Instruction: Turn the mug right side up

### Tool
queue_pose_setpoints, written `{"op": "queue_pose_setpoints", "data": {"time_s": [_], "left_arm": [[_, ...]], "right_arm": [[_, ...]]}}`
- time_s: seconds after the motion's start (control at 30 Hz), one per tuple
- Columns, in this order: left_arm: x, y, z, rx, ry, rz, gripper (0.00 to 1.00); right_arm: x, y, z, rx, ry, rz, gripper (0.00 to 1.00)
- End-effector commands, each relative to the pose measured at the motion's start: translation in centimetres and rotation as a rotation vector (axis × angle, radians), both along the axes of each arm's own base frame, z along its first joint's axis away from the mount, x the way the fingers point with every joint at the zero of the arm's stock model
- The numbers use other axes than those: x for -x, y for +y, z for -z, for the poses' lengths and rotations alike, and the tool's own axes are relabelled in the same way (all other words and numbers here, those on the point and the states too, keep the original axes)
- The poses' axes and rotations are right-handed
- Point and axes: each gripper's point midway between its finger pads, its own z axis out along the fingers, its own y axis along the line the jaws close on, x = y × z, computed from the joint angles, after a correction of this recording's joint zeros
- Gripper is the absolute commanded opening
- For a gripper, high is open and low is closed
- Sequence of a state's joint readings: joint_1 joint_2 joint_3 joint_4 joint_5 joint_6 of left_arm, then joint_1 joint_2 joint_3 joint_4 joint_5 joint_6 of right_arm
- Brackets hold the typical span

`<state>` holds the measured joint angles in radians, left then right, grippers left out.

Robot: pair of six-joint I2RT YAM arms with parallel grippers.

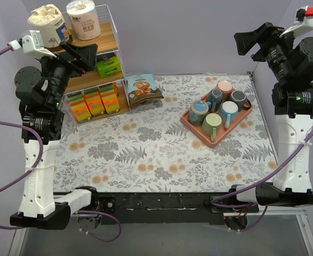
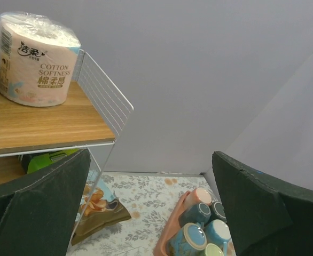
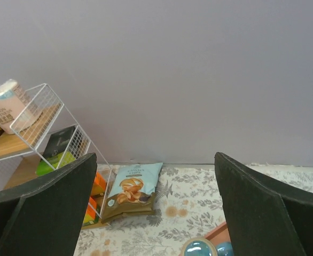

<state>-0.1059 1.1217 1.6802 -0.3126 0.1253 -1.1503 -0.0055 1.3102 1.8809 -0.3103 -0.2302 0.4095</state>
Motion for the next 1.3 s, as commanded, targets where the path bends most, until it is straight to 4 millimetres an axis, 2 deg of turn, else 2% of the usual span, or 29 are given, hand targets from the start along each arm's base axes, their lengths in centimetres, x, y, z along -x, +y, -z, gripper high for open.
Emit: {"op": "queue_pose_setpoints", "data": {"time_s": [0.0,0.07,0.2,0.23,0.3,0.33,0.4,0.43,0.5,0.53,0.57,0.6,0.63,0.67,0.8,0.93,1.07,1.27], "left_arm": [[0.5,-1.6,0.9,-0.025,-0.008,0.068,0.98],[0.2,-2.6,2.0,-0.054,0.004,0.114,0.98],[-1.1,-5.5,6.5,-0.103,0.092,0.207,0.98],[-1.1,-6.2,7.3,-0.119,0.103,0.235,0.98],[-0.9,-8.4,9.1,-0.167,0.123,0.326,0.98],[-0.8,-9.4,10.4,-0.196,0.139,0.371,0.98],[0.4,-12.2,12.1,-0.262,0.137,0.509,0.98],[0.5,-12.9,13.0,-0.27,0.152,0.535,0.98],[0.7,-14.0,14.2,-0.278,0.177,0.576,0.98],[0.7,-14.3,14.6,-0.279,0.187,0.585,0.98],[0.7,-14.5,15.0,-0.28,0.192,0.59,0.98],[0.7,-14.8,15.3,-0.28,0.199,0.596,0.98],[0.7,-14.9,15.4,-0.282,0.201,0.596,0.98],[0.6,-14.9,15.5,-0.28,0.204,0.592,0.98],[-0.2,-14.8,16.3,-0.254,0.246,0.552,0.98],[-1.2,-14.0,16.8,-0.218,0.279,0.482,0.98],[-1.3,-14.0,17.0,-0.201,0.278,0.472,0.98],[-1.5,-13.8,17.4,-0.195,0.27,0.452,0.98]], "right_arm": [[-0.5,-0.6,2.6,0.042,0.101,0.027,0.98],[-1.0,-0.7,5.3,0.061,0.189,0.028,0.98],[-0.9,-0.9,10.4,0.115,0.315,0.028,0.98],[-1.0,-1.0,12.6,0.125,0.366,0.025,0.98],[-0.5,-1.3,15.5,0.152,0.453,0.034,0.98],[0.2,-1.6,18.6,0.166,0.564,0.038,0.98],[0.3,-2.0,22.8,0.23,0.713,0.023,0.97],[1.5,-2.1,25.5,0.252,0.828,0.006,0.95],[2.2,-2.6,28.5,0.295,0.915,0.002,0.9],[2.1,-2.8,29.0,0.301,0.906,0.013,0.89],[2.7,-3.0,31.5,0.308,0.95,0.018,0.88],[3.1,-2.9,31.4,0.308,0.919,0.017,0.88],[2.7,-2.7,31.4,0.305,0.88,0.007,0.88],[3.5,-1.9,33.2,0.299,0.907,-0.045,0.88],[4.9,-0.2,35.4,0.314,0.946,-0.064,0.84],[5.3,-0.7,36.4,0.294,0.936,0.024,0.84],[5.6,-1.2,37.6,0.288,0.951,0.059,0.82],[5.5,-0.1,40.3,0.256,0.985,0.029,0.75]]}}
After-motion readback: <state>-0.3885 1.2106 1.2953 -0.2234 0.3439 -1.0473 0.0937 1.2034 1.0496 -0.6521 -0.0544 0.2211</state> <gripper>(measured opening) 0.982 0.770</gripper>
